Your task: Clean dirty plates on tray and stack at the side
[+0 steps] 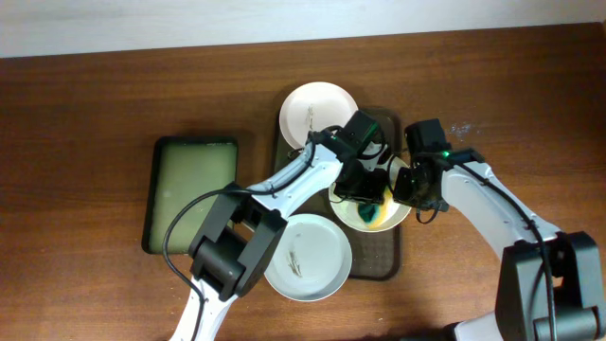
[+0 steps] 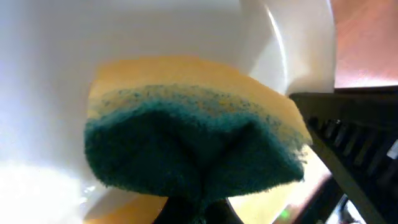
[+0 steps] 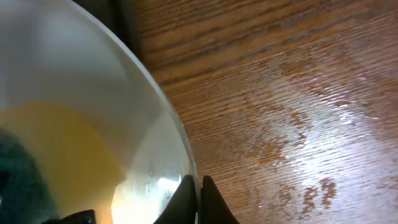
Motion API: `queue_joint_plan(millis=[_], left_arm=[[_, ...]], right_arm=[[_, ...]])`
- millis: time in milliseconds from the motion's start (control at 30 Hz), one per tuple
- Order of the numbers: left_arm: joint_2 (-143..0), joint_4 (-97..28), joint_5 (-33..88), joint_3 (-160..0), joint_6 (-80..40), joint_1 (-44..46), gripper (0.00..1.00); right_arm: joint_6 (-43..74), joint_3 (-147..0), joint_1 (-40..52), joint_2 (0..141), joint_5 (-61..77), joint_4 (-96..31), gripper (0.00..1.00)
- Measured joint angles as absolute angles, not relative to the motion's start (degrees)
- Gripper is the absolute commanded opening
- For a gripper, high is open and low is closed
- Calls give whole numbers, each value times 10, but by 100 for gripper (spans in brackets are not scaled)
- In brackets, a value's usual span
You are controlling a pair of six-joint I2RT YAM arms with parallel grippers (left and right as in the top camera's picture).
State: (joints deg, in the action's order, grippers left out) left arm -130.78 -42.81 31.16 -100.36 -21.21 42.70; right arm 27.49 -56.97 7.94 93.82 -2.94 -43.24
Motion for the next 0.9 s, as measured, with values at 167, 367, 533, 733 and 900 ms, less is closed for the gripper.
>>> queue_joint_plan(millis=[167,367,533,733,900], left_arm=[[-1302,-542,8,-1026,-238,414,0],[-1319,-635,-125,-1125,-268,406,0],[-1318,-668,-85,-1142,-269,397,0],[-1203,-740,-80,-1179,-262,312,0],[-1180,-864,-113,-1173,-255,174,0]], right_arm=[[274,-570,91,943,0,-426,4],[265,-570,91,943,3,-416,10],[148,-569,90,945,123,-307,27],[116,-570,90,1037,152,-234,4],[132,-570,90,1022,142,-251,4]])
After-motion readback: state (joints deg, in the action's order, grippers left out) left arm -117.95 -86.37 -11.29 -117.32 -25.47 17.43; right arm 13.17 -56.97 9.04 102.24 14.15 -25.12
